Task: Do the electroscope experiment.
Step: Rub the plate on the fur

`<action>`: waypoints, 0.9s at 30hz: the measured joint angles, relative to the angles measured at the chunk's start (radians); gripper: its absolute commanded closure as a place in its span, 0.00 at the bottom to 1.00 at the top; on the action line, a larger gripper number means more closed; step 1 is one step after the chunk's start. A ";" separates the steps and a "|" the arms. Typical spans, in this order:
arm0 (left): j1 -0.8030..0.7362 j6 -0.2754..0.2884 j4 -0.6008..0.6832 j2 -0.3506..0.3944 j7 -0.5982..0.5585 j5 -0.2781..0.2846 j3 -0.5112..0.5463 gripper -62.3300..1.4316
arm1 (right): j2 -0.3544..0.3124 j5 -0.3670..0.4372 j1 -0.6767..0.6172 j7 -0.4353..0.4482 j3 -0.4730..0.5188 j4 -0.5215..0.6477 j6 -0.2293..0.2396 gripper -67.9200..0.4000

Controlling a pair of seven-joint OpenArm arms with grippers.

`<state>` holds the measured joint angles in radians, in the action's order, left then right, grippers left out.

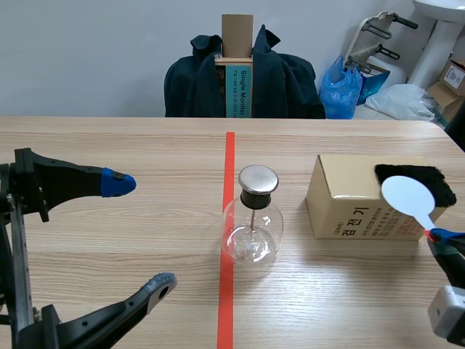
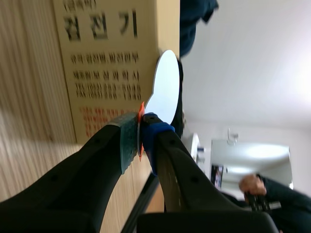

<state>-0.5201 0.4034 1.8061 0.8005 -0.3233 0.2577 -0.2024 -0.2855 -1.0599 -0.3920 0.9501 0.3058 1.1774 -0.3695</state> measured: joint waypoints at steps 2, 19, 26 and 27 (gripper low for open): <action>0.000 0.000 0.000 0.000 0.000 0.000 0.000 0.00 | 0.000 0.001 0.000 -0.013 0.000 0.000 0.000 0.98; 0.000 0.000 0.000 0.000 0.000 0.000 0.000 0.00 | -0.023 0.001 0.000 -0.084 0.008 0.000 0.005 0.98; 0.000 0.000 0.000 0.000 0.000 -0.026 0.000 0.00 | -0.012 -0.005 0.001 -0.261 -0.018 0.001 0.000 0.98; 0.000 -0.002 0.000 0.000 0.000 -0.026 0.000 0.00 | -0.018 -0.003 0.001 -0.231 -0.013 0.001 0.000 0.98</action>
<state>-0.5201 0.4015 1.8061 0.8005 -0.3229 0.2317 -0.2024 -0.3031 -1.0630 -0.3912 0.7189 0.2932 1.1782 -0.3695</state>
